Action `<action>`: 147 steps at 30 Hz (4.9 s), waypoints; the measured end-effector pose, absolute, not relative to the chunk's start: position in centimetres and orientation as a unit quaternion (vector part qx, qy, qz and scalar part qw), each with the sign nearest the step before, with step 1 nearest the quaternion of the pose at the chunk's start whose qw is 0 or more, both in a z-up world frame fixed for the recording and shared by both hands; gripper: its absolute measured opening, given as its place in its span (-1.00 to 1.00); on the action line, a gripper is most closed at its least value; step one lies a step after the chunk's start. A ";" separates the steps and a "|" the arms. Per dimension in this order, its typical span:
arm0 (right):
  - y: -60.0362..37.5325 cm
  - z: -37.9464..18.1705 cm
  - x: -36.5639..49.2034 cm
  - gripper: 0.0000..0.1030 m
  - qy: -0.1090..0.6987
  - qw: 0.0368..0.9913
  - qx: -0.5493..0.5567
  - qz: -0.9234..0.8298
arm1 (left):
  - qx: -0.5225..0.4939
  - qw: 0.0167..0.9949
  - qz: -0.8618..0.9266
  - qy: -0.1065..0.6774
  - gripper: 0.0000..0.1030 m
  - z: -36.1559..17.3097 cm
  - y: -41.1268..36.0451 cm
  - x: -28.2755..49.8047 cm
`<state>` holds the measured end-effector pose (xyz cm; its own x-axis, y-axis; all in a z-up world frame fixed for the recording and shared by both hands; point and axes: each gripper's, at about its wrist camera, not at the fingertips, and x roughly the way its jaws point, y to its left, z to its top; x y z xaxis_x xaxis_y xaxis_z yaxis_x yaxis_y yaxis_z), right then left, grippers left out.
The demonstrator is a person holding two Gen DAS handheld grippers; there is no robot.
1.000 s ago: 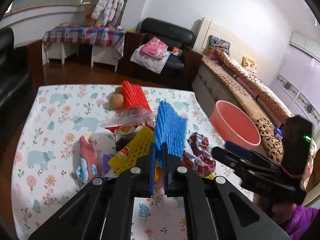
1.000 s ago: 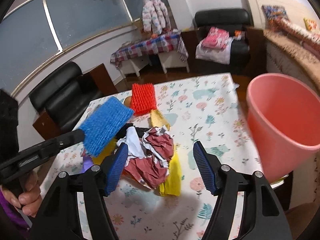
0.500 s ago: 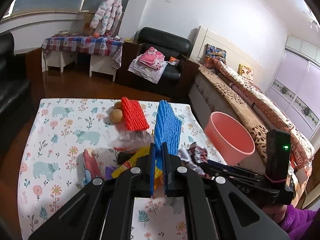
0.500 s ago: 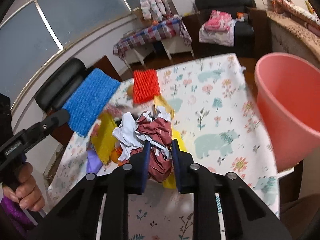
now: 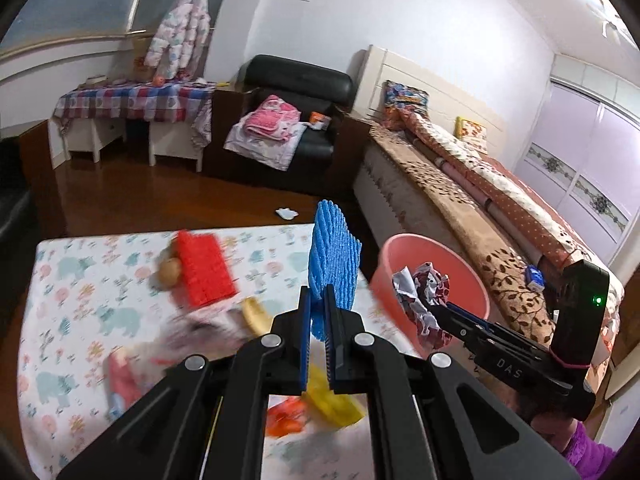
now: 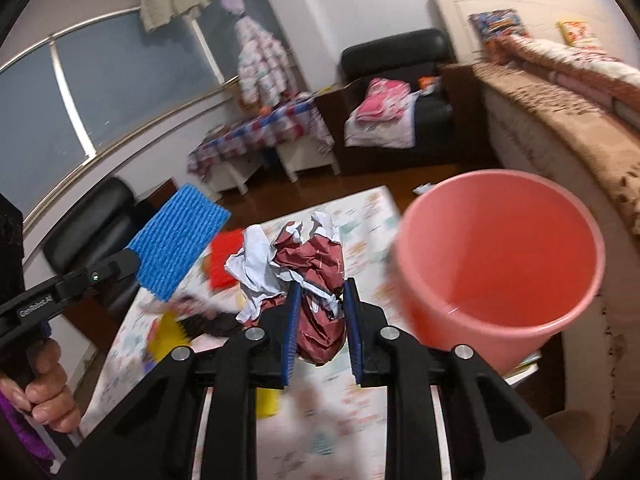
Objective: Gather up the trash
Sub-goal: 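Carry both items over the pink bucket and open both tools to drop them, then move both open tools back over the table, then grasp the pink-blue packet with the left tool while the right tool grasps the yellow plastic bag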
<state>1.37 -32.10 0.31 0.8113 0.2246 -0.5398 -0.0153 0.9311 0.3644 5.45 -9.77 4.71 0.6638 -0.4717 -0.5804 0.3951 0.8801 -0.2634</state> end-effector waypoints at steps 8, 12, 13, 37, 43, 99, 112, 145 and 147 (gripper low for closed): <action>-37.8 0.5 1.8 -0.58 0.280 0.943 0.182 -0.014 | -0.027 0.902 -0.275 0.332 -0.90 5.6 -16.5 7.1; -39.9 -0.2 2.0 -0.58 0.281 0.942 0.178 -0.044 | -0.020 0.893 -0.291 0.342 -0.90 5.5 -19.9 8.1; -40.5 -0.4 2.1 -0.57 0.282 0.941 0.180 -0.051 | -0.018 0.891 -0.295 0.346 -0.90 5.4 -20.7 8.3; -44.5 -4.1 2.8 -0.28 0.316 0.919 0.219 -0.091 | 0.028 0.866 -0.302 0.398 -0.19 0.3 -29.1 10.0; -44.2 -3.5 2.3 -0.27 0.310 0.920 0.219 -0.094 | 0.030 0.873 -0.305 0.381 -0.19 1.4 -28.0 9.6; -23.7 -2.8 0.9 -0.24 0.385 0.908 0.088 0.138 | -0.010 0.900 -0.042 0.434 -0.13 -4.8 3.6 4.9; -21.8 -5.4 2.4 -0.24 0.446 0.881 0.065 0.146 | -0.028 0.883 -0.034 0.467 -0.43 -7.4 4.2 6.2; -21.9 -6.3 2.4 -0.65 0.456 0.872 0.068 0.166 | -0.052 0.904 -0.030 0.423 -0.70 -3.7 5.0 5.0; -21.9 -6.3 2.3 -0.66 0.457 0.871 0.070 0.168 | -0.052 0.905 -0.031 0.421 -0.70 -3.4 5.0 5.0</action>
<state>2.34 -21.95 -6.32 0.5268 0.3560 -0.7718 -0.2280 0.9340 0.2752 4.95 4.97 -3.41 0.6440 -0.1005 -0.7584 0.0123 0.9926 -0.1210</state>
